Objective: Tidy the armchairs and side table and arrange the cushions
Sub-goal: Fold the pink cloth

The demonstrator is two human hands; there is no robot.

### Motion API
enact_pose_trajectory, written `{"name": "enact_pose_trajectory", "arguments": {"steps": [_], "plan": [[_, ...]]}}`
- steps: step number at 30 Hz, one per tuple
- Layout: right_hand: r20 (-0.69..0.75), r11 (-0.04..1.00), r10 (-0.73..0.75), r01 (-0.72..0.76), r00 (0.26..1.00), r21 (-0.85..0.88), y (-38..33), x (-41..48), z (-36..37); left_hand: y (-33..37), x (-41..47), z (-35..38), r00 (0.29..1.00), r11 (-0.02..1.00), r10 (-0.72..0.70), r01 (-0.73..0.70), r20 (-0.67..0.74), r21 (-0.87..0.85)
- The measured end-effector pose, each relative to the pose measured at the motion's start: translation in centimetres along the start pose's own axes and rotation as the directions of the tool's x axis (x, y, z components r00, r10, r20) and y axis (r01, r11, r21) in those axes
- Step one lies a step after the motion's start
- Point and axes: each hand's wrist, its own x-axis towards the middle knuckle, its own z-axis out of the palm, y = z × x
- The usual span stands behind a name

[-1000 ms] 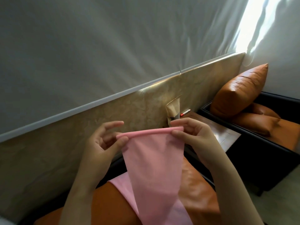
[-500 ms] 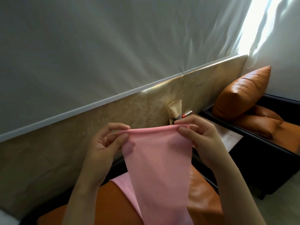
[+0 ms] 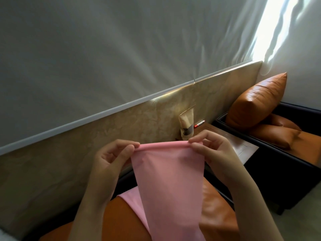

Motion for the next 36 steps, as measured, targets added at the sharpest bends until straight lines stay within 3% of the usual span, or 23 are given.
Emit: {"name": "enact_pose_trajectory", "arguments": {"steps": [4,15,23,30,36], "plan": [[-0.065,0.994,-0.026,0.019,0.998,-0.108,0.1,0.0,0.1,0.1,0.1,0.6,0.998,0.992,0.015,-0.007,-0.059,0.130],[-0.072,0.969,-0.013,-0.005,0.997,-0.247,-0.2,0.1,-0.6,-0.3,0.7,0.4,0.999,0.980,-0.004,-0.004,0.042,0.197],[-0.063,0.987,-0.047,0.037,0.997,-0.154,-0.2,0.5,-0.3,-0.7,1.0,0.5,0.996,0.995,-0.080,0.077,0.035,0.069],[-0.015,0.997,0.009,-0.008,1.000,0.082,-0.2,1.0,-0.4,-0.6,1.2,0.6,0.994,0.990,-0.100,0.104,0.041,-0.094],[0.028,1.000,0.012,-0.011,1.000,-0.017,0.3,1.2,-1.0,-1.0,1.2,0.2,0.996,0.997,-0.071,0.070,0.048,0.028]]}}
